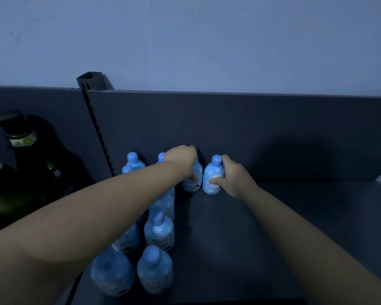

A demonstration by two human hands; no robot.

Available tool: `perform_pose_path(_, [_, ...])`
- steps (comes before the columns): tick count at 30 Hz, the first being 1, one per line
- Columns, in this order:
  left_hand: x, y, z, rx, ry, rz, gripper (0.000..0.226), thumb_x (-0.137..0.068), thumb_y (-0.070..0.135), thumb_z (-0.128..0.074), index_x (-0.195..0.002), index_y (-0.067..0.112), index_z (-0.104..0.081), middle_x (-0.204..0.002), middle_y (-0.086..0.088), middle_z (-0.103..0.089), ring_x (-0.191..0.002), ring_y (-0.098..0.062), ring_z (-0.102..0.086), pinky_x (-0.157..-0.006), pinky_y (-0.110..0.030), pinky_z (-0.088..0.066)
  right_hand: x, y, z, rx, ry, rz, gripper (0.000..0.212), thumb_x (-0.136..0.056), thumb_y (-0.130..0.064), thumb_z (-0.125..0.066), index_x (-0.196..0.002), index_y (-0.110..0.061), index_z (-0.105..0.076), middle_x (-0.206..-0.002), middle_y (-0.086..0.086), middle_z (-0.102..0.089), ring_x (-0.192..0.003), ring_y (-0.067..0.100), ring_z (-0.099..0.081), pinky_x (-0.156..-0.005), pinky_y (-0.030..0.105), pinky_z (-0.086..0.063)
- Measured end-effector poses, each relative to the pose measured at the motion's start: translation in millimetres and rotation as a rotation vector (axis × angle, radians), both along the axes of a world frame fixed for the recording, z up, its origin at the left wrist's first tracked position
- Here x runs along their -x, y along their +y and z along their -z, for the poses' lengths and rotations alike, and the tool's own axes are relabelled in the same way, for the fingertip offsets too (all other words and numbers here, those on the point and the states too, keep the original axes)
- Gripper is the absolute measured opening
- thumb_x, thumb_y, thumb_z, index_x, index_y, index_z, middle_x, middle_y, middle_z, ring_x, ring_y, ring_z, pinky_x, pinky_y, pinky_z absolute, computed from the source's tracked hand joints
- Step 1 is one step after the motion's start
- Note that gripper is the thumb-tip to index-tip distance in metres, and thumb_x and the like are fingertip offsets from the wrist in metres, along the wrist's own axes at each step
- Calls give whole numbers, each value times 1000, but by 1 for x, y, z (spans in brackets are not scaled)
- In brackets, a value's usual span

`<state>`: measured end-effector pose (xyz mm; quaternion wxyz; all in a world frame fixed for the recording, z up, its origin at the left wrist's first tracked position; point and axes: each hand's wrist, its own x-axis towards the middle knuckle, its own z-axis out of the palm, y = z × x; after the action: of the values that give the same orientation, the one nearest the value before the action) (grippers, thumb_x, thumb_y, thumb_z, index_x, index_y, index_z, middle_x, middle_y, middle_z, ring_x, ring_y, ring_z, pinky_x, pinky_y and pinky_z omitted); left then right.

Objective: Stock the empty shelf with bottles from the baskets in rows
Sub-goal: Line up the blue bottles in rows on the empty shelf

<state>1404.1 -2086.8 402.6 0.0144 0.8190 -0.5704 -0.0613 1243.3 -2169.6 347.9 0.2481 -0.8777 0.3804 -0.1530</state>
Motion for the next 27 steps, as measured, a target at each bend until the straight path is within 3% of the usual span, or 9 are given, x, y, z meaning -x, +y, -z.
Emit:
perform_pose_path(11, [-2,4,4,-9,35,-36,60,-75,32,-83,-113,9,-43,-105,-8,-57,-92,-28,-59,-72,-37,-48,0,-2,-2,-47,26,68,44,-84,-24,-69,-120,-15,-46,-105,-1,-52,-96,19,-53,-76,29,-39])
perform_pose_path(18, [-1,2,5,17,28,-97,57,-76,35,-81,-108,8,-43,-90,-4,-55,-84,-26,-57,-77,-39,-50,-2,-2,-5,-32,39,89,48,-84,-26,-73,-122,-14,-46,-112,-3,-40,-99,17,-48,-81,27,-37])
perform_pose_path(22, [3,2,3,-10,6,-87,58,-78,35,-80,-113,5,-45,-102,-7,-62,-92,-28,-63,-70,-35,-49,-3,-1,-9,-52,55,98,50,-83,-26,-73,-124,-14,-46,-121,2,-46,-103,16,-47,-84,27,-37])
perform_pose_path(25, [6,2,2,-27,15,-86,59,-77,36,-81,-113,6,-46,-105,-8,-61,-93,-29,-63,-78,-39,-53,-2,1,-13,-70,101,122,51,-85,-28,-71,-126,-14,-44,-126,3,-48,-105,16,-47,-84,28,-38])
perform_pose_path(27, [8,4,0,-33,1,-75,60,-76,39,-80,-113,6,-45,-105,-7,-60,-92,-28,-63,-74,-37,-51,0,4,-14,-75,142,135,57,-85,-32,-72,-130,-13,-41,-127,5,-49,-109,19,-50,-84,29,-41])
